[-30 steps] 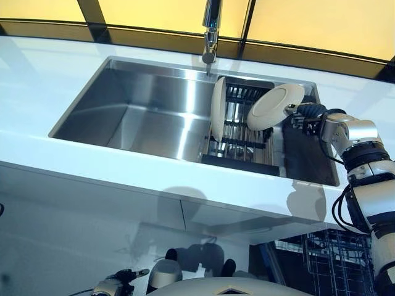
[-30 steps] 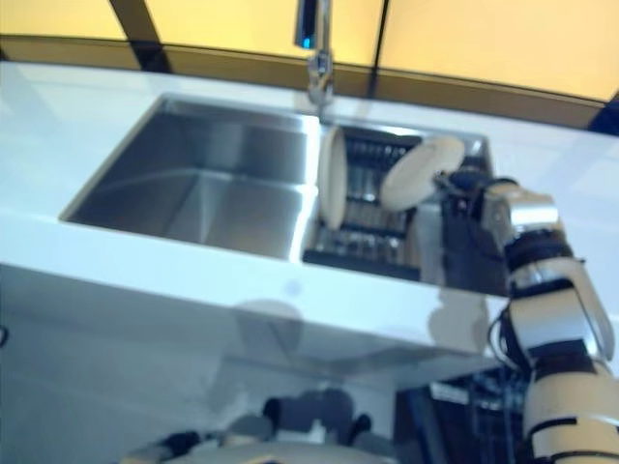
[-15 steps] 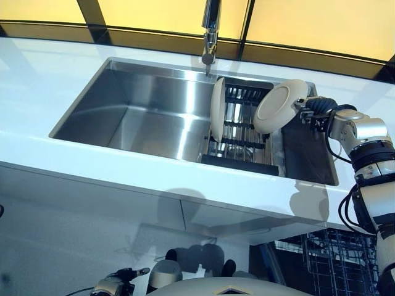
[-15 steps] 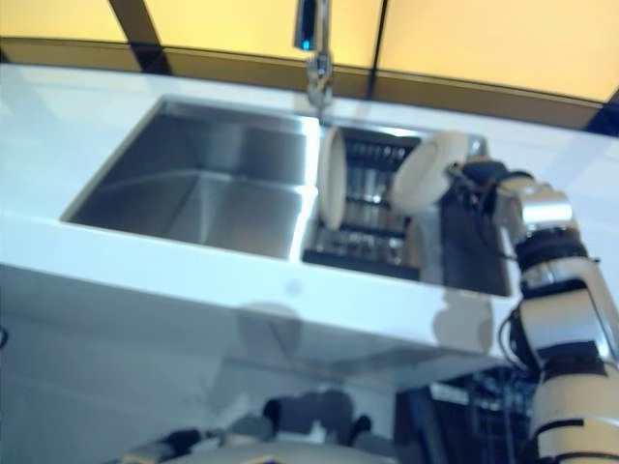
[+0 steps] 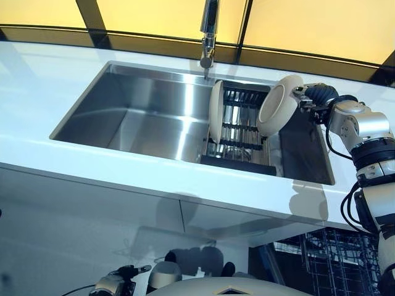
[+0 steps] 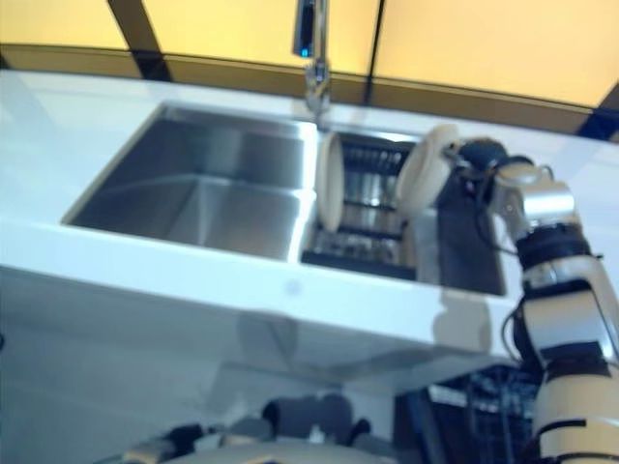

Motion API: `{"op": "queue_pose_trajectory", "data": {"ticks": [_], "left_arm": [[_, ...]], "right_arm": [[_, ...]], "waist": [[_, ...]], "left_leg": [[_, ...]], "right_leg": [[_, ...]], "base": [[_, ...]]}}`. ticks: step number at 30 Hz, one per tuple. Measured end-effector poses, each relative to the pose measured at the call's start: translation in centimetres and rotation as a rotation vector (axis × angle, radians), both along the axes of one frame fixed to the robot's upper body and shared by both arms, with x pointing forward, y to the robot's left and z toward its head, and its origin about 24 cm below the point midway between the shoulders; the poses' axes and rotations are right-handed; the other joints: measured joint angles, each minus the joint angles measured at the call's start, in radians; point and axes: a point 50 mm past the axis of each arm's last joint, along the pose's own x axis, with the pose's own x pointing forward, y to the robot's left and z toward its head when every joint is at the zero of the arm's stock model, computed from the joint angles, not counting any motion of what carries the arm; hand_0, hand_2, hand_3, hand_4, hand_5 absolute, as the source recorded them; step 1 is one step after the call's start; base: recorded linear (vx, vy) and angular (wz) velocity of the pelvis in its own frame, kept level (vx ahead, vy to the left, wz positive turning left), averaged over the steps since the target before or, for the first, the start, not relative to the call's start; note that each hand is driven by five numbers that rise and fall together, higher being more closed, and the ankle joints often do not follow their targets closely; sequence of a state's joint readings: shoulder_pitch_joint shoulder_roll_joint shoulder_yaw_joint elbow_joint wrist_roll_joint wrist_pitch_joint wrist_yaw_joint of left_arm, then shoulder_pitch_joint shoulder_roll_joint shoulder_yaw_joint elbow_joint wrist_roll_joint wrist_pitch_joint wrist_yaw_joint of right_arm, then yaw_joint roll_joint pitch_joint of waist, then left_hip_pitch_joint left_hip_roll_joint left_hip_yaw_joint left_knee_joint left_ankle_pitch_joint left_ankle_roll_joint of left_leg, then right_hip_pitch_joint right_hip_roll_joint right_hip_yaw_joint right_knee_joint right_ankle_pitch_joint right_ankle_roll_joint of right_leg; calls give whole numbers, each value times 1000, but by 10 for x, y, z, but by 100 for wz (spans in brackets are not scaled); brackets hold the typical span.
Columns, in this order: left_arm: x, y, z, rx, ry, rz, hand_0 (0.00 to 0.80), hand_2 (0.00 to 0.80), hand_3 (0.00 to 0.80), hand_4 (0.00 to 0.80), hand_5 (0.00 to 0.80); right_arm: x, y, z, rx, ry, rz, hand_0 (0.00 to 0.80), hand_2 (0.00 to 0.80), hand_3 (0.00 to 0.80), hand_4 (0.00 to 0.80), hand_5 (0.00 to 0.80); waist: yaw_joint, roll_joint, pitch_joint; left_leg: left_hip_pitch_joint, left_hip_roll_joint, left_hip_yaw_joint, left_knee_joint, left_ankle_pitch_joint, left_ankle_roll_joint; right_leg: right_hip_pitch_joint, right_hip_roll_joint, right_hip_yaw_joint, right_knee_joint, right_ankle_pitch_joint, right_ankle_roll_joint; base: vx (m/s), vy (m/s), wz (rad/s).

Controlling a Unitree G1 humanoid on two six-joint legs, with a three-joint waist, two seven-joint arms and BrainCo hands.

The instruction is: Take plates into dishwasher

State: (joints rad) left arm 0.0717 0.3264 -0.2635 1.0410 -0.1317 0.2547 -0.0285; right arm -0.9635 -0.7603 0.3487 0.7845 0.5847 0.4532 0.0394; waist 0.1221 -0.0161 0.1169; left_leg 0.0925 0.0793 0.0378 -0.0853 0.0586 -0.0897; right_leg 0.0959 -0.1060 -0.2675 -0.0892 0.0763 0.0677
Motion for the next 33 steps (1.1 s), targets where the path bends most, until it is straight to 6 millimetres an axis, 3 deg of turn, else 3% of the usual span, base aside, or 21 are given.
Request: {"op": "queue_pose_trajectory", "data": {"ticks": [19,28,33], "left_arm": [[1,0,0,2,1,0,0,0,0,0,0],[1,0,0,2,2,-1,0,0,0,0,0],[0,0,0,3,6,-12,0,0,0,0,0]], "right_arm": [[0,0,23,-20,-88,9,800,800,800,800,800],[-6,-12,39,-82,-121,-10,800,800,800,800,800],[-9,-18,48,-105,-142,-20,800,800,800,800,800]], "waist": [[-24,-21,-22],[-26,-23,-24],[-34,-31,-29]], "left_leg": [[2,0,16,0,0,1],[1,-1,20,0,-1,2],[2,-1,46,0,-6,4]], "right_leg": [[-4,0,11,0,1,1],[-8,1,16,0,1,3],[-22,2,43,0,6,3]], "base": [[-3,0,-1],[1,2,0],[2,16,-14]]}}
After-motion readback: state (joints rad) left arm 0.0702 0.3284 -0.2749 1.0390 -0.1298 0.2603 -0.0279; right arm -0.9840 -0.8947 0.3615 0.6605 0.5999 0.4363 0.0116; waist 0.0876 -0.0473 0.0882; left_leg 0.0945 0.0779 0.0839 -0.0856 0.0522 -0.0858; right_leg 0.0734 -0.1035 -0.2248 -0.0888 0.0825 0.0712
